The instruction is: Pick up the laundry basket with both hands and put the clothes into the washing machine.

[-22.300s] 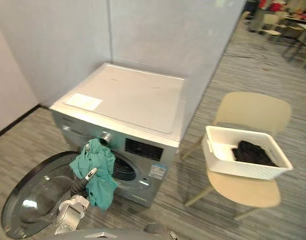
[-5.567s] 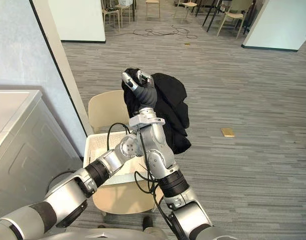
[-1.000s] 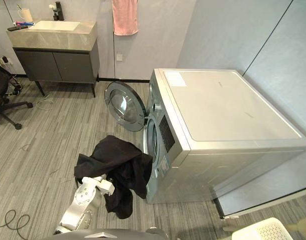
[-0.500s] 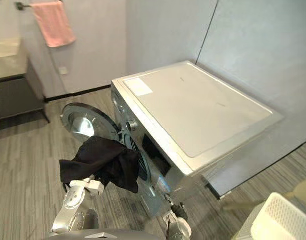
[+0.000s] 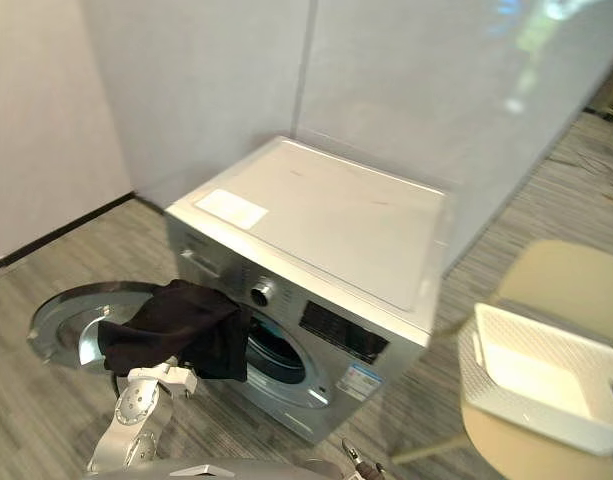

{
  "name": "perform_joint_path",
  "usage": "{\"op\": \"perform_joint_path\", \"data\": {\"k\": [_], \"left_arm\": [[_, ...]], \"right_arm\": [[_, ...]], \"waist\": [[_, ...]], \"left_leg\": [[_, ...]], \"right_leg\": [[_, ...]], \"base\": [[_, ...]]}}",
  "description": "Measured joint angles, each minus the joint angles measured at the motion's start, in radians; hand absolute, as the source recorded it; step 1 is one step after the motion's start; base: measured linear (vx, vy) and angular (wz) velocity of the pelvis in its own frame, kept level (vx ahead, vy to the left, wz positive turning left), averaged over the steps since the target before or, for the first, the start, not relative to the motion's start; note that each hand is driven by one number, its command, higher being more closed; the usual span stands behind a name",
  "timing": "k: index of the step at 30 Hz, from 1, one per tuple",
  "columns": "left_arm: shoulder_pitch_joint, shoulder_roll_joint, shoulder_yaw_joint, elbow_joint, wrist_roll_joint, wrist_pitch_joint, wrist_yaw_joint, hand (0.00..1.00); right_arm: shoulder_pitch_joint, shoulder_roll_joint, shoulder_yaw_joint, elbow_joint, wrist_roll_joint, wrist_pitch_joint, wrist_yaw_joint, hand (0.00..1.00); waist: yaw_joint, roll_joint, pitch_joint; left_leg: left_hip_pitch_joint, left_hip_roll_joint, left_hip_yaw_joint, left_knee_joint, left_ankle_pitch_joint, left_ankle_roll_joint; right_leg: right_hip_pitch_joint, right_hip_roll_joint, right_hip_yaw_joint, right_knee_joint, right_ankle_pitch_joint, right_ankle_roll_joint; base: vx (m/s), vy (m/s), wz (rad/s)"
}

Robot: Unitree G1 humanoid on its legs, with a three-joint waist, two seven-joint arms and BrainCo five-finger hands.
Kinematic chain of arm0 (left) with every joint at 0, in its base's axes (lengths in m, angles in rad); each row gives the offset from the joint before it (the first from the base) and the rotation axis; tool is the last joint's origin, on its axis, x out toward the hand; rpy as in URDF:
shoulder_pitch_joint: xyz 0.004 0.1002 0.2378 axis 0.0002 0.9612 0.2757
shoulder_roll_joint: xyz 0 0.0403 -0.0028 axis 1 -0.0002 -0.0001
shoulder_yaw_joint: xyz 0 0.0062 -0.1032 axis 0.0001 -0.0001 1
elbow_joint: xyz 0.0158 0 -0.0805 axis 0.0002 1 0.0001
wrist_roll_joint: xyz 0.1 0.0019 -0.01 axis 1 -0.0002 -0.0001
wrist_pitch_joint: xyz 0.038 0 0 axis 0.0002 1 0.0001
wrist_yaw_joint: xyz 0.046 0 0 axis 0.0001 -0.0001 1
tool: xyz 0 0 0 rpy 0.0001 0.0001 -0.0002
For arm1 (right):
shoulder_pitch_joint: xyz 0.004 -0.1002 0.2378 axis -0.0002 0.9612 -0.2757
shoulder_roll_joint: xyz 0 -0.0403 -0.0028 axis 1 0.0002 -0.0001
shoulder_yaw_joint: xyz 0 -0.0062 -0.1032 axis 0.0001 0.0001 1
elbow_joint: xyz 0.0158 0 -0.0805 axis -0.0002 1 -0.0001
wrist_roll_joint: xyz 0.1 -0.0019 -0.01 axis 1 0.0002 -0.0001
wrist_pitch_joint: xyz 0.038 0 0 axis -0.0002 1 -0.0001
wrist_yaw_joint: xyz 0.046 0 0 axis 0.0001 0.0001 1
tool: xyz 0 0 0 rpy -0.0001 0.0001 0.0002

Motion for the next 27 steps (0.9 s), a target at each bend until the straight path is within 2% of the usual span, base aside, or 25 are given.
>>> {"op": "perform_joint_path", "data": {"k": [2,3,4,5,6,8,9,11,12,13,14,15,16,17,18,19,20,21,22,23,24,25,26,27], "left_arm": [[-0.005,-0.019,-0.009,0.009,0.000,0.001,0.000,1.00],[-0.014,-0.028,-0.018,0.012,0.000,0.001,-0.001,1.00],[-0.031,-0.038,-0.038,0.018,0.000,0.001,-0.003,1.00],[-0.035,-0.042,-0.047,0.019,0.001,0.000,-0.004,1.00],[-0.051,-0.049,-0.048,0.032,0.010,-0.004,-0.004,1.00],[-0.080,-0.078,-0.049,0.080,0.019,0.001,-0.003,1.00],[-0.079,-0.091,-0.056,0.079,0.019,0.002,-0.004,1.00],[-0.073,-0.097,-0.066,0.076,0.017,0.002,-0.014,1.00],[-0.064,-0.097,-0.065,0.063,0.017,0.002,-0.025,1.00],[-0.054,-0.096,-0.064,0.050,0.017,0.002,-0.029,1.00],[-0.024,-0.096,-0.059,0.024,0.017,0.002,-0.039,1.00],[0.016,-0.095,-0.038,0.003,0.014,-0.001,-0.043,1.00],[0.035,-0.093,-0.025,0.000,0.009,-0.002,-0.043,1.00],[0.048,-0.089,-0.020,0.000,0.008,-0.002,-0.043,1.00],[0.056,-0.077,-0.022,0.005,0.007,-0.001,-0.043,1.00],[0.064,-0.073,-0.032,0.011,0.001,0.005,-0.045,1.00],[0.069,-0.071,-0.037,0.012,-0.003,0.014,-0.047,1.00],[0.072,-0.066,-0.038,0.015,-0.003,0.015,-0.048,1.00],[0.073,-0.058,-0.038,0.015,-0.003,0.015,-0.050,1.00],[0.082,-0.056,-0.043,0.015,-0.003,0.005,-0.062,1.00],[0.103,-0.047,-0.067,0.012,-0.003,-0.020,-0.086,1.00],[0.114,-0.020,-0.104,0.011,-0.001,-0.038,-0.104,1.00],[0.108,0.010,-0.127,0.011,0.000,-0.038,-0.118,1.00],[0.101,0.039,-0.135,0.014,0.002,-0.036,-0.125,1.00]], "right_arm": [[0.005,0.001,-0.024,0.002,-0.011,-0.003,0.001,0.00],[0.005,-0.004,-0.028,0.007,-0.021,-0.002,0.001,0.00],[0.007,-0.013,-0.029,0.008,-0.026,-0.001,0.001,0.00],[0.014,-0.014,-0.029,0.006,-0.026,-0.001,0.001,0.00],[0.033,-0.010,-0.005,0.005,-0.029,-0.001,0.001,0.00],[0.040,-0.024,0.004,0.005,-0.029,-0.002,0.001,0.00],[0.041,-0.030,0.004,0.000,-0.028,-0.004,0.000,0.00],[0.044,-0.033,0.003,0.004,-0.022,-0.007,-0.003,0.00],[0.043,-0.037,0.003,0.003,-0.018,-0.012,-0.002,0.00],[0.042,-0.044,0.005,-0.002,-0.018,-0.013,-0.002,0.00],[0.041,-0.067,0.022,-0.005,-0.024,-0.011,-0.002,0.00],[0.039,-0.084,0.043,-0.005,-0.027,-0.007,-0.003,0.00],[0.037,-0.094,0.077,-0.006,-0.031,-0.007,-0.003,0.00],[0.031,-0.100,0.103,-0.006,-0.034,-0.007,-0.003,0.00],[0.020,-0.101,0.110,-0.006,-0.036,-0.007,-0.005,0.00],[-0.003,-0.104,0.111,-0.002,-0.036,-0.008,-0.007,0.00],[-0.019,-0.105,0.122,0.002,-0.036,-0.008,-0.008,0.00],[-0.034,-0.105,0.148,0.005,-0.039,-0.007,-0.007,0.00],[-0.050,-0.107,0.187,0.010,-0.066,-0.007,-0.004,0.00],[-0.054,-0.123,0.215,0.030,-0.078,-0.010,0.000,0.00],[-0.064,-0.139,0.222,0.042,-0.095,-0.009,0.001,0.00],[-0.074,-0.145,0.221,0.067,-0.112,-0.005,0.001,0.00],[-0.080,-0.143,0.221,0.081,-0.114,-0.002,0.002,0.00],[-0.085,-0.138,0.222,0.091,-0.132,-0.001,0.004,0.00]], "waist": [[-0.019,-0.004,0.002],[-0.032,-0.005,0.008],[-0.045,0.018,0.025],[-0.048,0.024,0.021],[-0.050,0.002,0.014],[-0.042,0.018,0.023],[-0.039,0.035,0.026],[-0.030,0.039,0.032],[-0.023,0.054,0.053],[-0.016,0.061,0.063],[0.004,0.083,0.069],[0.026,0.100,0.068],[0.033,0.094,0.066],[0.037,0.074,0.057],[0.039,0.071,0.057],[0.034,0.075,0.062],[0.031,0.071,0.067],[0.033,0.065,0.070],[0.040,0.063,0.069],[0.042,0.069,0.067],[0.042,0.089,0.059],[0.031,0.105,0.041],[0.022,0.094,0.027],[0.017,0.077,0.021]], "left_leg": [[0.050,0.011,0.056,-0.103,0.047,-0.008],[0.075,0.012,0.063,-0.149,0.065,-0.008],[0.106,0.017,0.065,-0.190,0.099,-0.019],[0.108,0.023,0.070,-0.200,0.108,-0.035],[0.111,0.023,0.074,-0.200,0.109,-0.045],[0.120,0.045,0.077,-0.182,0.111,-0.042],[0.120,0.060,0.078,-0.146,0.112,-0.040],[0.068,0.091,0.056,0.024,0.110,-0.036],[-0.011,0.134,-0.001,0.237,0.126,-0.013],[-0.054,0.153,-0.043,0.341,0.152,0.014],[-0.130,0.171,-0.134,0.497,0.248,0.027],[-0.172,0.164,-0.192,0.572,0.360,0.025],[-0.186,0.148,-0.221,0.592,0.437,0.028],[-0.203,0.138,-0.238,0.605,0.478,0.026],[-0.223,0.132,-0.248,0.624,0.416,0.033],[-0.249,0.123,-0.251,0.615,0.300,0.034],[-0.245,0.117,-0.251,0.564,0.234,0.034],[-0.212,0.107,-0.251,0.445,0.184,0.031],[-0.138,0.070,-0.282,0.211,0.161,0.022],[-0.085,0.039,-0.322,0.053,0.162,0.011],[-0.040,0.014,-0.348,-0.073,0.202,0.003],[-0.002,0.011,-0.323,-0.140,0.167,-0.052],[0.002,-0.003,-0.303,-0.172,0.154,-0.060],[-0.002,-0.029,-0.293,-0.182,0.160,-0.050]], "right_leg": [[-0.045,0.003,-0.030,0.031,0.016,0.008],[-0.058,-0.009,-0.063,0.063,0.029,-0.002],[-0.090,-0.006,-0.082,0.099,0.017,-0.019],[-0.088,0.017,-0.076,0.062,-0.016,-0.017],[-0.024,0.046,-0.085,-0.069,-0.055,-0.018],[0.020,0.078,-0.083,-0.132,-0.076,-0.005],[0.040,0.095,-0.088,-0.150,-0.084,0.001],[0.091,0.105,-0.091,-0.183,-0.117,0.005],[0.134,0.122,-0.105,-0.191,-0.140,-0.009],[0.153,0.135,-0.105,-0.190,-0.152,-0.007],[0.178,0.159,-0.093,-0.189,-0.162,-0.013],[0.186,0.171,-0.057,-0.190,-0.165,-0.016],[0.190,0.173,-0.037,-0.202,-0.163,-0.021],[0.187,0.176,-0.015,-0.217,-0.158,-0.028],[0.172,0.174,0.007,-0.223,-0.155,-0.034],[0.166,0.177,0.024,-0.248,-0.141,-0.037],[0.168,0.176,0.043,-0.272,-0.122,-0.039],[0.175,0.176,0.068,-0.300,-0.101,-0.035],[0.171,0.170,0.098,-0.322,-0.086,-0.021],[0.168,0.167,0.120,-0.326,-0.080,-0.010],[0.163,0.170,0.136,-0.329,-0.076,0.007],[0.171,0.169,0.144,-0.345,-0.069,0.032],[0.175,0.152,0.145,-0.373,-0.053,0.049],[0.173,0.127,0.148,-0.394,-0.039,0.056]], "base": [[0.03,-0.141,-0.81],[0.06,-0.186,-0.23],[0.08,-0.159,-0.10],[0.10,-0.175,-0.09],[0.08,-0.193,-0.24],[0.05,-0.177,-0.23],[0.05,-0.141,-0.04],[0.03,-0.133,0.12],[-0.05,-0.125,0.15],[-0.06,-0.112,-0.04],[-0.02,-0.045,-0.52],[0.05,0.014,-0.74],[0.07,0.028,-0.74],[0.10,0.039,-0.53],[0.08,0.037,-0.48],[0.11,0.062,-0.49],[0.09,0.055,-0.56],[0.13,0.095,-0.79],[0.13,0.165,-0.89],[0.14,0.209,-0.87],[0.19,0.335,-0.48],[0.17,0.285,-0.16],[0.17,0.343,0.03],[0.08,0.246,0.00]]}}
